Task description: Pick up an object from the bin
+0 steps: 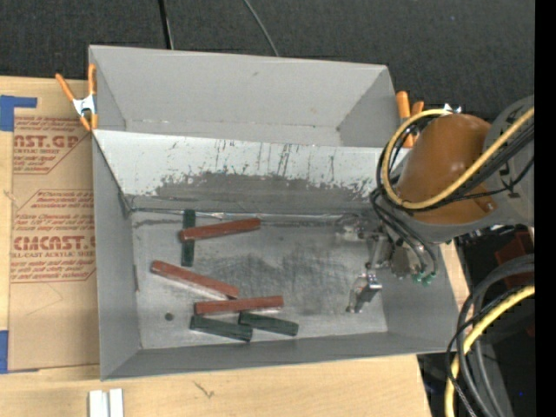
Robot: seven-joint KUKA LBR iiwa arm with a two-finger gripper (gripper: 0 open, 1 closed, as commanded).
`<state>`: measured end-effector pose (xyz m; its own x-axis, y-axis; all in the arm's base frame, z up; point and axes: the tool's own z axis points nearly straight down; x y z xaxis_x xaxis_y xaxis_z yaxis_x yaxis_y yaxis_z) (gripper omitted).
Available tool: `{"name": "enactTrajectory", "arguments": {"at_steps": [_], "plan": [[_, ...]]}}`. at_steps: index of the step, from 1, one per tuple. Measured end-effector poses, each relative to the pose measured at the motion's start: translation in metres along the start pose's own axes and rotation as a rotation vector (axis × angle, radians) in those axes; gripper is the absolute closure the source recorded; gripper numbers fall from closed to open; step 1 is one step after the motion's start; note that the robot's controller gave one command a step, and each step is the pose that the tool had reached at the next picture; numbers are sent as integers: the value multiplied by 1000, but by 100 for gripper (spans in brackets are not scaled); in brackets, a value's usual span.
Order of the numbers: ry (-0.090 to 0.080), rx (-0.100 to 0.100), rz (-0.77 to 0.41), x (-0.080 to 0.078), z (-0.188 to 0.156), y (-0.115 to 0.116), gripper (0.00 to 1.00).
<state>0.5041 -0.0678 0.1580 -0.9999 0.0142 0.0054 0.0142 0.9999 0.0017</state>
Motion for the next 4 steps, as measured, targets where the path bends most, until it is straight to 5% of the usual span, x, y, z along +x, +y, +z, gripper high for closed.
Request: {"name": "enactTrajectory", "arguments": {"at_steps": [1,2,3,4], "plan": [[-13,3,-117,10,43,37,0],[-4,1,-128,20,80,96,100],[-4,2,-128,20,80,96,100],[-7,2,-138,12,-88,87,100]]}}
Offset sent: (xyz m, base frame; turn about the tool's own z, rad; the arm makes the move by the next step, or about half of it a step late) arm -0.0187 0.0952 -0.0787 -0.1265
